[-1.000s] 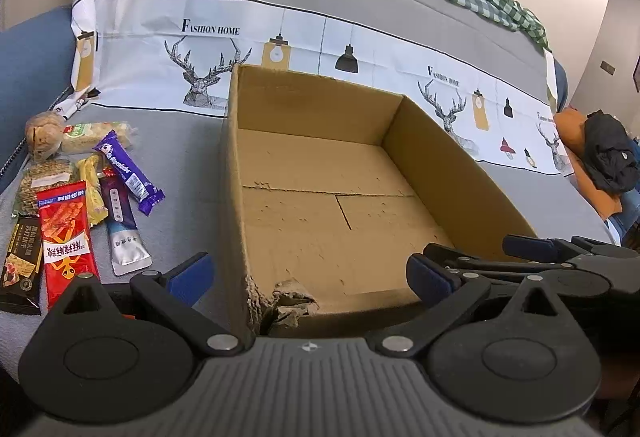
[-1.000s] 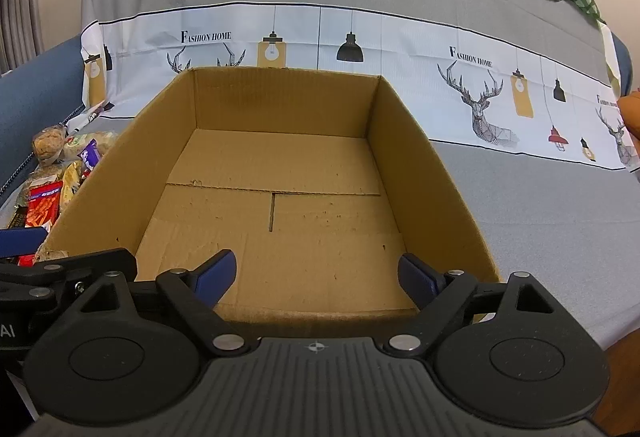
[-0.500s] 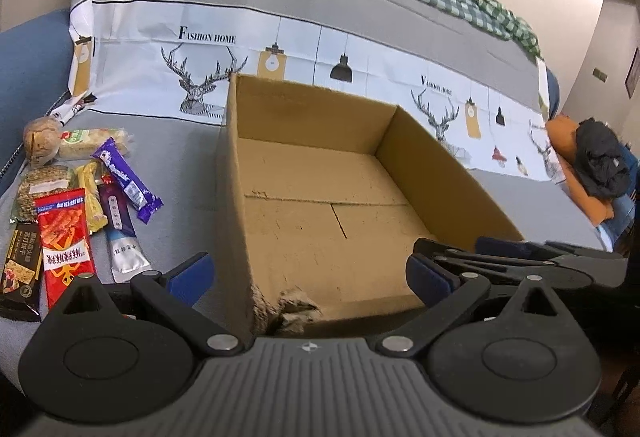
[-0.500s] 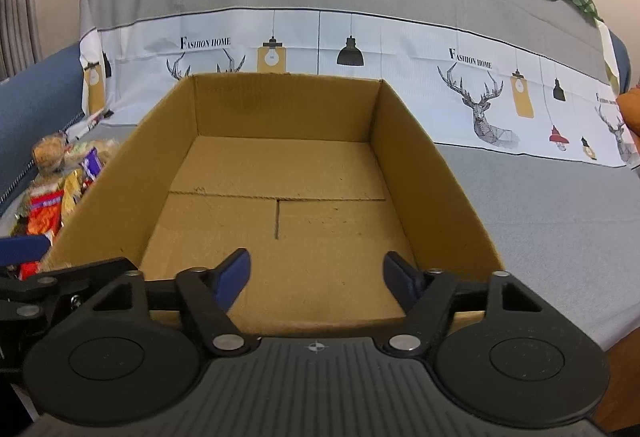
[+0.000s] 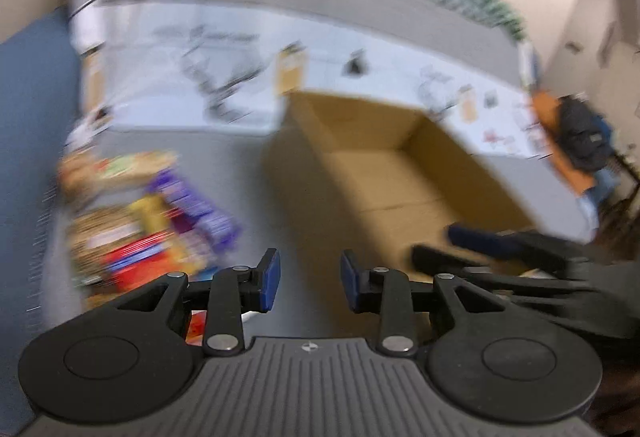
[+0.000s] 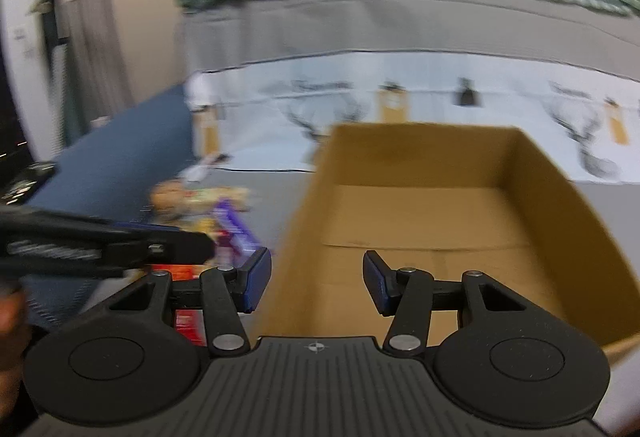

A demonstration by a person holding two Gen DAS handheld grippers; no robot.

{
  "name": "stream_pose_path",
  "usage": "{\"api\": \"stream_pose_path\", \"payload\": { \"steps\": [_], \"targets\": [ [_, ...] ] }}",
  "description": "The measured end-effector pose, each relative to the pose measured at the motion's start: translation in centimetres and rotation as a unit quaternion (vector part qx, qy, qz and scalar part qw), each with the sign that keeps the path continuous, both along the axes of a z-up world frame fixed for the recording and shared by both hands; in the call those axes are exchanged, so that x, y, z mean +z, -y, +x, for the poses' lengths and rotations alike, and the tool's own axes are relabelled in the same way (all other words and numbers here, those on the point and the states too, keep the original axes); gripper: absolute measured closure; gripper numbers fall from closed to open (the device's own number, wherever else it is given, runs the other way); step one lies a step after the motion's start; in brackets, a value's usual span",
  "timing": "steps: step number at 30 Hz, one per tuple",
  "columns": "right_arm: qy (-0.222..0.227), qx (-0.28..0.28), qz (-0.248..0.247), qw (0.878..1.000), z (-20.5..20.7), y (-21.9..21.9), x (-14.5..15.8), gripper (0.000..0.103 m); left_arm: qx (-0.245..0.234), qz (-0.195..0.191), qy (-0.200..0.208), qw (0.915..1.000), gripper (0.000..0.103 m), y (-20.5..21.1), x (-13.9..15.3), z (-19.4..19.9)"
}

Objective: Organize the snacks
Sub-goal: 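Grasp the red wrapped bar with the right tool while the left tool grasps the dark biscuit packet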

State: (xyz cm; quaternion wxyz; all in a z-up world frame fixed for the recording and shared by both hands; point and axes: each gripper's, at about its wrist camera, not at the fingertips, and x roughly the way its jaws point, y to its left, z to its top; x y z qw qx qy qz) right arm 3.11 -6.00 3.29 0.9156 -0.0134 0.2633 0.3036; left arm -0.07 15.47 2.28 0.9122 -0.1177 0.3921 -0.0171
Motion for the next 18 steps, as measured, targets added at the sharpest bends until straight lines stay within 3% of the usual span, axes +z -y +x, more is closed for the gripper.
{"api": "stream_pose_path", "payload": {
  "steps": [3,5,7,10,14,16,18],
  "targets": [
    [0.019,0.057,0.0,0.998,-1.2,-2.6,-0.2,0.05,0.049,-0.01,-0.048,0.9976,0.066,-4.2,-2.9,-1.0],
    [0.026,0.095,0.0,0.995,-1.9,-4.3,-0.5,0.05,0.087,-0.046,-0.083,0.9917,0.067,-6.3,-4.5,-1.7],
    [0.028,0.127,-0.006,0.991,-2.8,-5.8,-1.0,0.05,0.128,-0.075,-0.074,0.9862,0.067,-7.8,-4.8,-2.5],
    [0.034,0.165,-0.02,0.985,-4.0,-7.5,-2.2,0.048,0.176,-0.08,-0.107,0.9753,0.067,-9.1,-5.4,-2.3],
    [0.029,0.191,-0.054,0.98,-4.3,-9.4,-4.6,0.046,0.2,-0.066,-0.129,0.969,0.067,-9.5,-5.5,-1.4],
    [0.019,0.192,-0.073,0.978,-4.0,-10.0,-5.6,0.046,0.203,-0.051,-0.119,0.9706,0.065,-9.5,-5.7,-1.3],
    [0.002,0.195,-0.083,0.977,-3.0,-10.5,-6.3,0.037,0.204,-0.041,-0.114,0.9715,0.065,-9.4,-5.8,-1.3]
  ]
}}
